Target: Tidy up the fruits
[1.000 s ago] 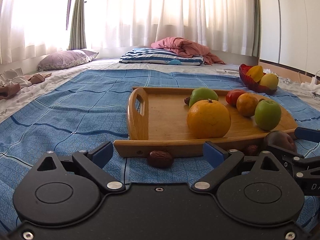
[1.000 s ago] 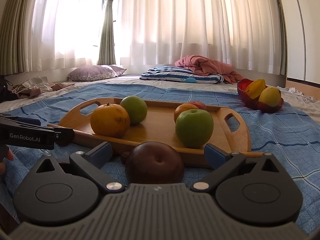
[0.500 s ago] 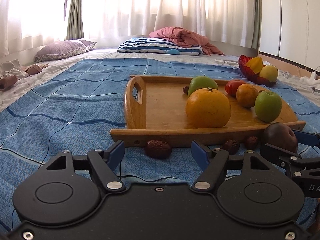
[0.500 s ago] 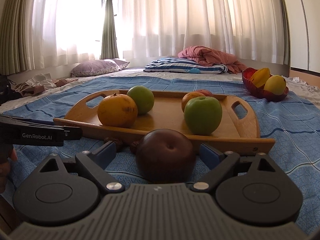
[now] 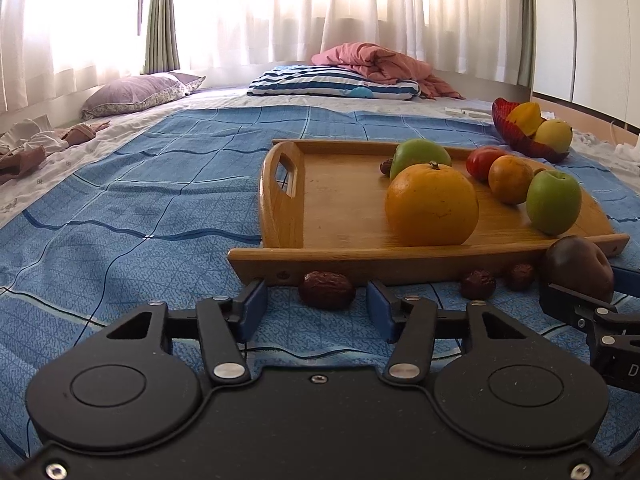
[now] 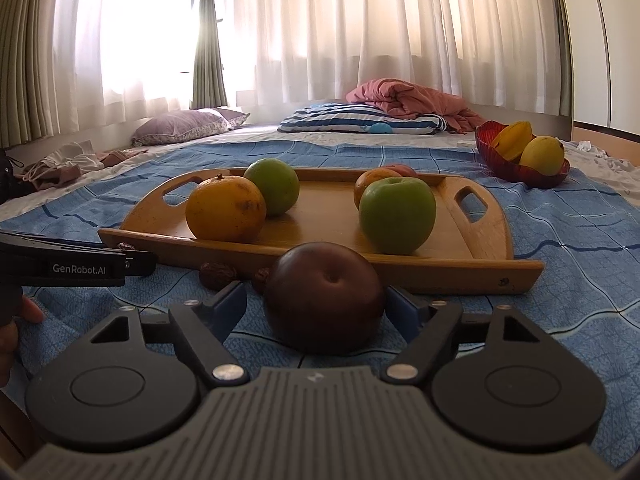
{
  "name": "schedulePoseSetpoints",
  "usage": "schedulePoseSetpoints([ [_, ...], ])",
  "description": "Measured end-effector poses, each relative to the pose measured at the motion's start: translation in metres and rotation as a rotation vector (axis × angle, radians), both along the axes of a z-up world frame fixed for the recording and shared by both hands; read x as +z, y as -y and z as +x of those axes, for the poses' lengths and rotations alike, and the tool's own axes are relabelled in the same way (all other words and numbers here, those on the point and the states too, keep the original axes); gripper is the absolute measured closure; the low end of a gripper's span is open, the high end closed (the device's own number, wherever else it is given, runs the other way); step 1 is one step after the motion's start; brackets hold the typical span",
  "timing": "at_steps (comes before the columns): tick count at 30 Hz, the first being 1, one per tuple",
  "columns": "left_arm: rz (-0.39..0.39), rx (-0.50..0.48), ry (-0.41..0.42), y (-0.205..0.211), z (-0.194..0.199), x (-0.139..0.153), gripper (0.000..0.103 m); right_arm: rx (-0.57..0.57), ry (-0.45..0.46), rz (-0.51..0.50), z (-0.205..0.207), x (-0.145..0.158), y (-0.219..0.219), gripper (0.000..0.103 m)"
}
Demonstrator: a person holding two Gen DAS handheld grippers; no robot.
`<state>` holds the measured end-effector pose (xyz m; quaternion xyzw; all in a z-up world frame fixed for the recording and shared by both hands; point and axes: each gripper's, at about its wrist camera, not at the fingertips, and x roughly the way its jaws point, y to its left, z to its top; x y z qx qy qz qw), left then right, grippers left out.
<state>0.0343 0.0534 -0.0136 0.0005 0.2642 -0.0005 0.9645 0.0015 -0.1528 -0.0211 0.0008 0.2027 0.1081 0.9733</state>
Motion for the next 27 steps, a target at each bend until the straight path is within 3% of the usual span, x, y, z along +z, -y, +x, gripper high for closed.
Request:
schedulePoseSetpoints([
  [5,0.0,0.003,0.002,-0.001,0.0,0.0,0.056,-0.011,-0.015,-0.002,0.002,-0.001,-0.001,0.025],
  [11,0.004,0.009,0.008,-0.003,-0.001,0.0,0.074,-0.02,-0.022,-0.008,0.002,0.0,-0.002,0.031],
  [27,0.03,0.0,0.078,-0.001,-0.023,0.022,0.074,-0.021,-0.016,0.031,-0.006,0.005,0.003,0.038],
])
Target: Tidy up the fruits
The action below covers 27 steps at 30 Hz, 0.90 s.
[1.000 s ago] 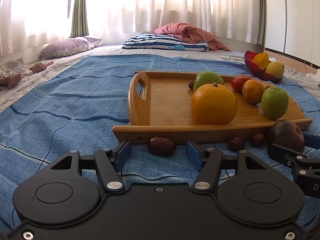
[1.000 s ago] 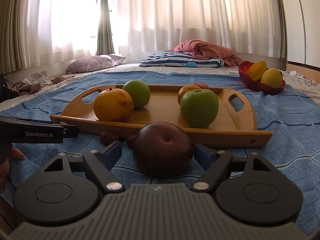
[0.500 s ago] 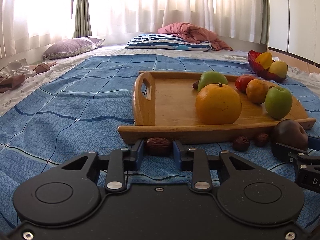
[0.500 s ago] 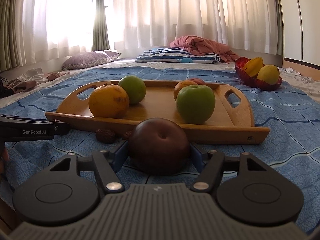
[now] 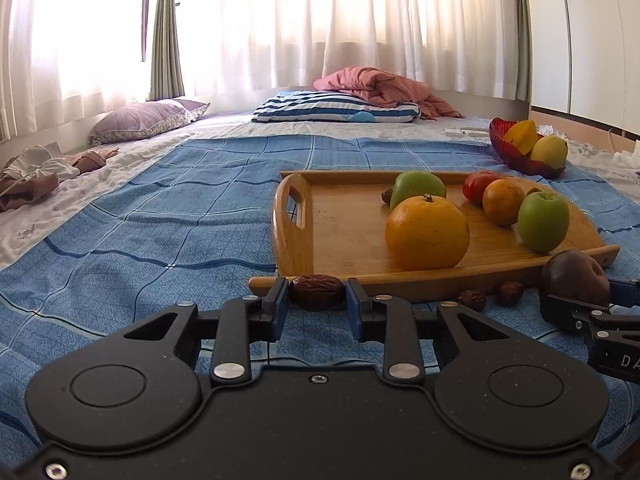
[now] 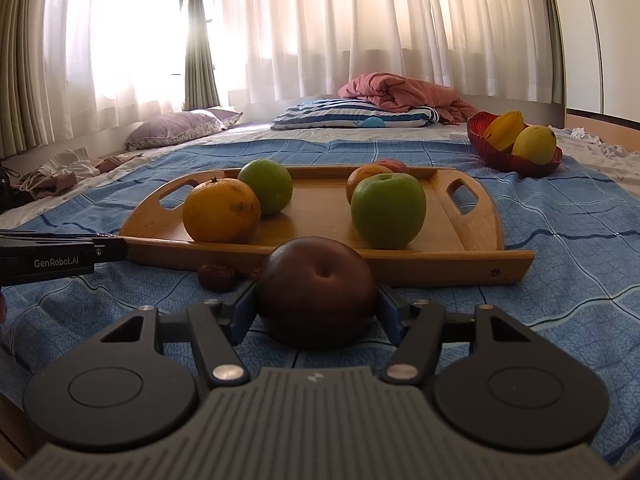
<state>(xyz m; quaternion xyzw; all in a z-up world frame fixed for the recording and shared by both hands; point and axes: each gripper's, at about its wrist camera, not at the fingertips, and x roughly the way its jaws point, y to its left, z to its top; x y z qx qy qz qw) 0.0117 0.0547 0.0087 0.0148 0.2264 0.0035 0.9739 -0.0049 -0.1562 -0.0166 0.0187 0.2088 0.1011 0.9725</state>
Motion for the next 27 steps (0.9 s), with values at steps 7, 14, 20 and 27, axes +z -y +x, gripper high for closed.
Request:
schedulePoseSetpoints([
  [7,-0.013,-0.002,0.012,0.0,0.004,0.015,0.074,-0.013,0.046,0.006,-0.008,0.015,0.009,0.038],
  [14,-0.043,-0.013,0.002,0.001,0.022,0.028,0.074,-0.072,0.112,-0.004,0.0,0.042,0.027,0.038],
  [20,-0.086,-0.02,-0.024,0.0,0.051,0.035,0.074,-0.12,0.123,-0.018,0.023,0.065,0.044,0.038],
  [27,-0.086,-0.044,-0.035,0.002,0.076,0.036,0.074,-0.171,0.081,0.014,0.061,0.079,0.067,0.038],
])
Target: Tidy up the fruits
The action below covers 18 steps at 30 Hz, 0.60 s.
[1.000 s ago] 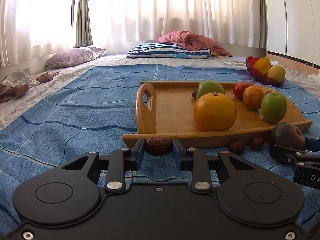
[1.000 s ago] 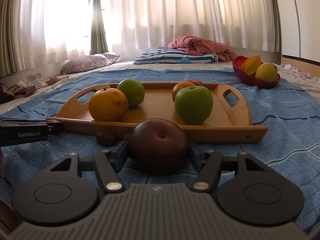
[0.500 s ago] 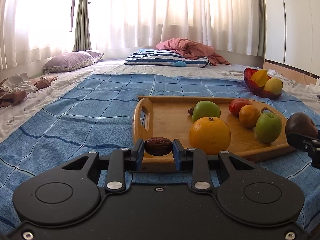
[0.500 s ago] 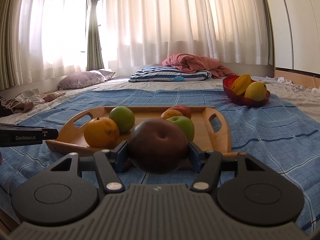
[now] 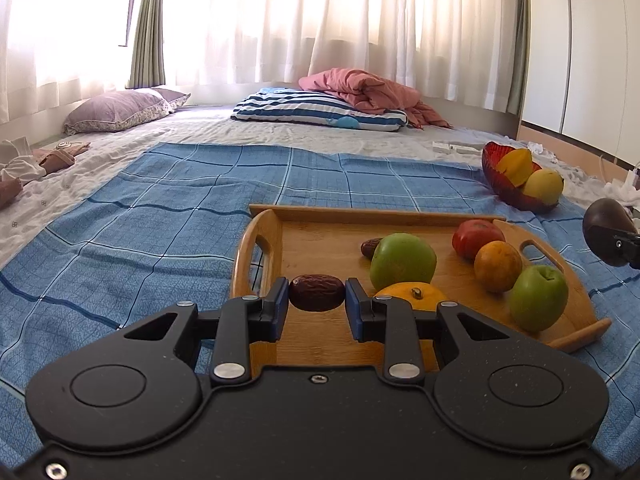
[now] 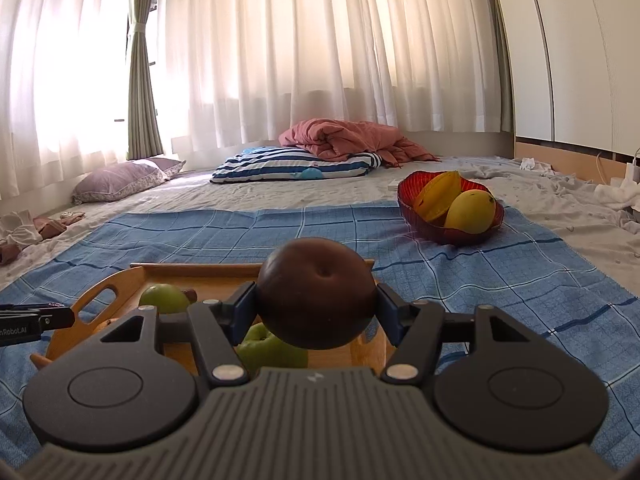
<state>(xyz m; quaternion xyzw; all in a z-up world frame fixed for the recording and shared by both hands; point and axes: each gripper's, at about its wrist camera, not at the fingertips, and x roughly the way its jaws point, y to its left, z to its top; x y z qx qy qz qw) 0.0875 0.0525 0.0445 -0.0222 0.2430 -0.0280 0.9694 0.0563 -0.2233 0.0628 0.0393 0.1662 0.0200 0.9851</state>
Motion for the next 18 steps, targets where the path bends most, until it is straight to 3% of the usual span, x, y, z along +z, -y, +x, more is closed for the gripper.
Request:
schedulePoseSetpoints([
  [11,0.01,0.005,-0.03,0.003,0.017,-0.013,0.074,-0.022,-0.092,-0.029,0.039,-0.018,0.012,0.038],
  [18,-0.012,0.008,-0.055,0.001,0.021,-0.023,0.074,0.004,-0.152,0.008,0.069,-0.019,0.017,0.038],
])
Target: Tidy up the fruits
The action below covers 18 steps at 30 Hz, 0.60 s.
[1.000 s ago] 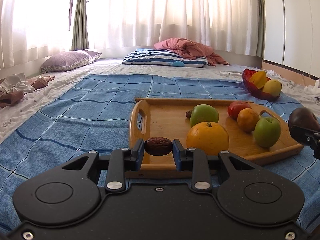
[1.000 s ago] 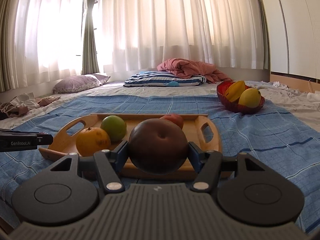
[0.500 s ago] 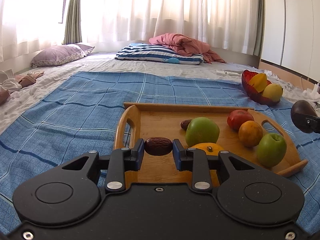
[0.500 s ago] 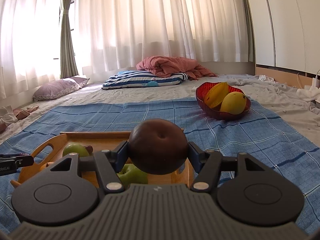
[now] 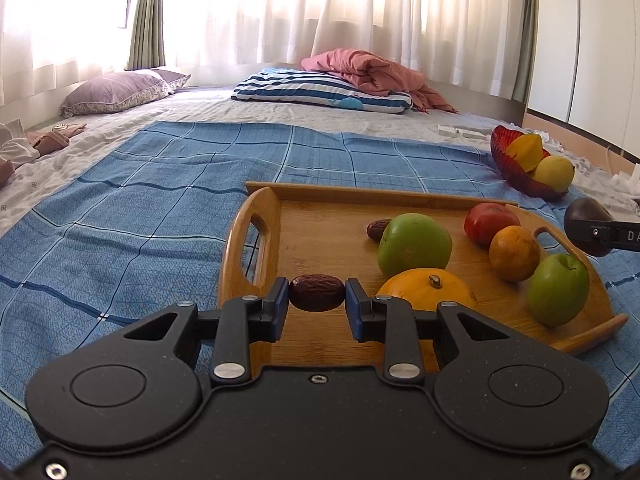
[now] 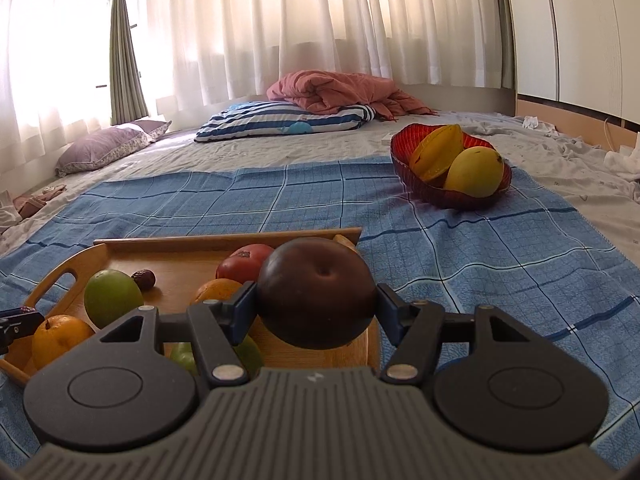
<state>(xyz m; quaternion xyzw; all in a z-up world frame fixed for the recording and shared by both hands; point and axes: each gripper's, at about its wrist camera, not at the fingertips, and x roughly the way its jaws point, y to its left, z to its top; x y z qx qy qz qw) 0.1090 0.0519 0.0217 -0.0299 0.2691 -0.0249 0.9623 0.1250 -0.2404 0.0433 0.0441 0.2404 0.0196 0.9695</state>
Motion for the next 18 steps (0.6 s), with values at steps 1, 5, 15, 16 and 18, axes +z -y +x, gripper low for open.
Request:
schedulePoseSetpoints([
  [1,-0.003,0.0,-0.003,0.0,0.001,-0.001,0.074,0.004,-0.005,-0.001,0.004,0.0,0.0,0.038],
  [5,-0.01,-0.005,-0.008,-0.001,0.002,-0.004,0.074,0.015,-0.023,-0.006,0.016,-0.002,-0.002,0.038],
  [15,-0.013,-0.015,-0.015,0.001,0.007,-0.008,0.074,0.029,-0.082,0.038,0.034,-0.013,0.001,0.037],
  [16,-0.013,-0.016,-0.017,0.001,0.007,-0.009,0.074,0.029,-0.089,0.042,0.036,-0.015,0.002,0.037],
  [18,-0.012,-0.017,-0.021,0.002,0.008,-0.01,0.074,0.037,-0.094,0.054,0.038,-0.017,0.002,0.037],
])
